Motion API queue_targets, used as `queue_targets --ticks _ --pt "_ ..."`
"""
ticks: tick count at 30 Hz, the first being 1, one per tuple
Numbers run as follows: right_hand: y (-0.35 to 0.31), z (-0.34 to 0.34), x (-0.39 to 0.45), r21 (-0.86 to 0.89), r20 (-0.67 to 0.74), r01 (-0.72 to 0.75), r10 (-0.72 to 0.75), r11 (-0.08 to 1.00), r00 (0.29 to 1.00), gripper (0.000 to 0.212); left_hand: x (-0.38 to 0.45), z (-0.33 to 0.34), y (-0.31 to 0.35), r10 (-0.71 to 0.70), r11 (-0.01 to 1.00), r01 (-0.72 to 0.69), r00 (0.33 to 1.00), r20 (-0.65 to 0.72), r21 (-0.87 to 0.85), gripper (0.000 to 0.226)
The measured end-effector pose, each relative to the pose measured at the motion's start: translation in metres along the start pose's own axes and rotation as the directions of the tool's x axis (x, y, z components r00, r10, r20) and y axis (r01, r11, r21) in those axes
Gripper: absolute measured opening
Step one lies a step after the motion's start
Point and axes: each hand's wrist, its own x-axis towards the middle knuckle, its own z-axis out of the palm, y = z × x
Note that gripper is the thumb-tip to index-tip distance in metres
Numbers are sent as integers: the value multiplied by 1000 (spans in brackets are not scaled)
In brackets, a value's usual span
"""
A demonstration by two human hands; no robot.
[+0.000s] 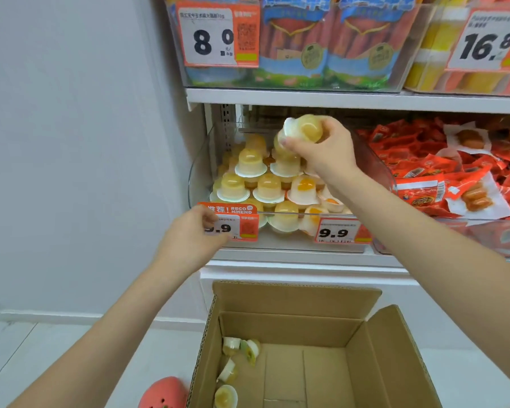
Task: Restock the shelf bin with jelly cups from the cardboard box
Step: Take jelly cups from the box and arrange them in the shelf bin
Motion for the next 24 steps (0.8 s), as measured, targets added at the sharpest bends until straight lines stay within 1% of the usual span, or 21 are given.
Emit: queue_targets --ticks 1,3,5,7,9,11,13,15,20,24 --pt "-1 7 11 -30 -16 -1 1 1000 1000 68 3 -3 -4 18 999 -18 1000 -5 39 32" --pt "0 20 26 -68 -31 -7 5 998 1000 77 9 -6 -9 38 998 -38 999 0 48 34" --pt "1 32 34 -82 -21 15 -17 996 1000 77 13 -7 -11 61 997 -61 998 -1 50 36" --pt "-2 41 40 -148 7 56 -55 987 998 75 17 -6 -12 78 994 -77 997 -7 72 35" --pt "-5 45 46 -232 50 66 -56 971 997 73 19 -6 -13 82 994 -81 997 -9 74 34" --pt "-6 48 53 -301 126 71 -34 951 991 78 20 -7 -14 90 994 -89 996 -8 68 33" --pt "-6 50 57 -377 210 104 -25 921 977 81 19 -8 -15 101 992 -100 995 -2 79 31" --pt "-5 50 59 -431 265 143 -27 891 964 80 18 -8 -16 103 990 -103 995 9 97 31" --pt "-4 51 62 -475 327 203 -42 856 944 75 16 -10 -14 111 983 -116 993 38 140 30" --pt "3 50 62 -482 336 197 -28 854 941 70 15 -10 -12 119 980 -124 992 42 156 31"
